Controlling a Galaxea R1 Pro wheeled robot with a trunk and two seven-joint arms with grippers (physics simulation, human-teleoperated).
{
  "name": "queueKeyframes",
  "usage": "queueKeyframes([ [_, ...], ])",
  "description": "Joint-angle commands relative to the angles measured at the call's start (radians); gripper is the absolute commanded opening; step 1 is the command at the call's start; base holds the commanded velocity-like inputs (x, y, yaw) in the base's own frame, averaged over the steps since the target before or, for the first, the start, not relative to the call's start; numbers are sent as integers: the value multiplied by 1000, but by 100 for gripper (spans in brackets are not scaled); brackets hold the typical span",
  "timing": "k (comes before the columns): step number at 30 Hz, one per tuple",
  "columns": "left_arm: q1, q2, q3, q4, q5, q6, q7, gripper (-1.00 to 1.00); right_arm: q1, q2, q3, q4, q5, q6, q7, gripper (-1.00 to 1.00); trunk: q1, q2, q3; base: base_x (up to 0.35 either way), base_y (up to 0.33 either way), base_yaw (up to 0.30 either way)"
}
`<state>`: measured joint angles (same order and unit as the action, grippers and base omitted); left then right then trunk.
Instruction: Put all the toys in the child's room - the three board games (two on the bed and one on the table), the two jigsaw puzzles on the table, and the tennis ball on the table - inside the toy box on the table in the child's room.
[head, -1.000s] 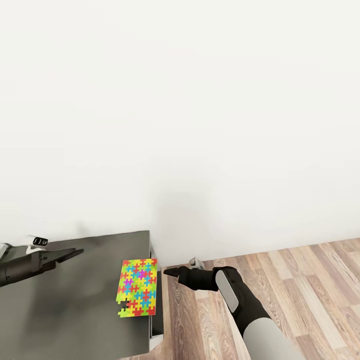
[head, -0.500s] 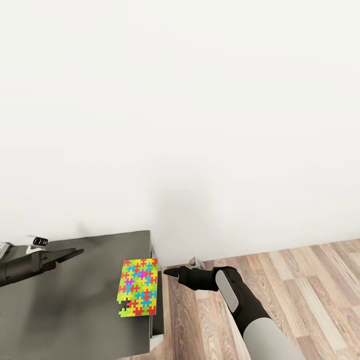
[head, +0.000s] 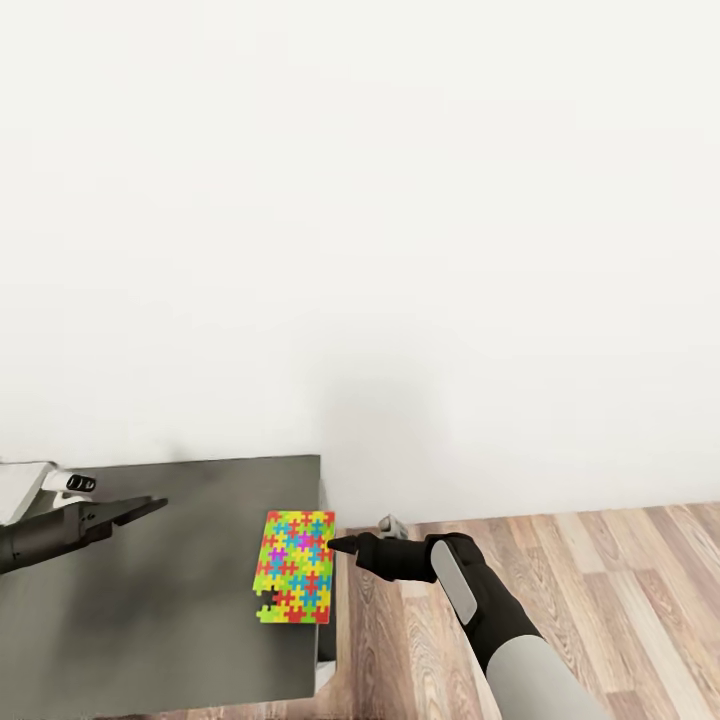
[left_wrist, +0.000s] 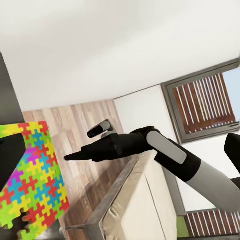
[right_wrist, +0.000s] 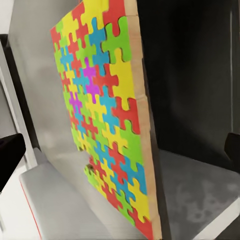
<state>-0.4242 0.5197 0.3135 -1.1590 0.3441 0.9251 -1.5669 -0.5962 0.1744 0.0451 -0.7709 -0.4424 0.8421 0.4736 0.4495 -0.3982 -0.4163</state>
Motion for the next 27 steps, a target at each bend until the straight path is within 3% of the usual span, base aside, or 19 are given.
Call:
queueKeyframes([
  [1,-1,0,0,0,0,11,-4,100,0,0,-1,-1,2,4,3,100,0,-2,-3,0,0,137],
  [27,-1,1,1,-1,0,11,-4,100,0,0,1,-1,5,3,3,100,0,-2,-25,0,0,20],
])
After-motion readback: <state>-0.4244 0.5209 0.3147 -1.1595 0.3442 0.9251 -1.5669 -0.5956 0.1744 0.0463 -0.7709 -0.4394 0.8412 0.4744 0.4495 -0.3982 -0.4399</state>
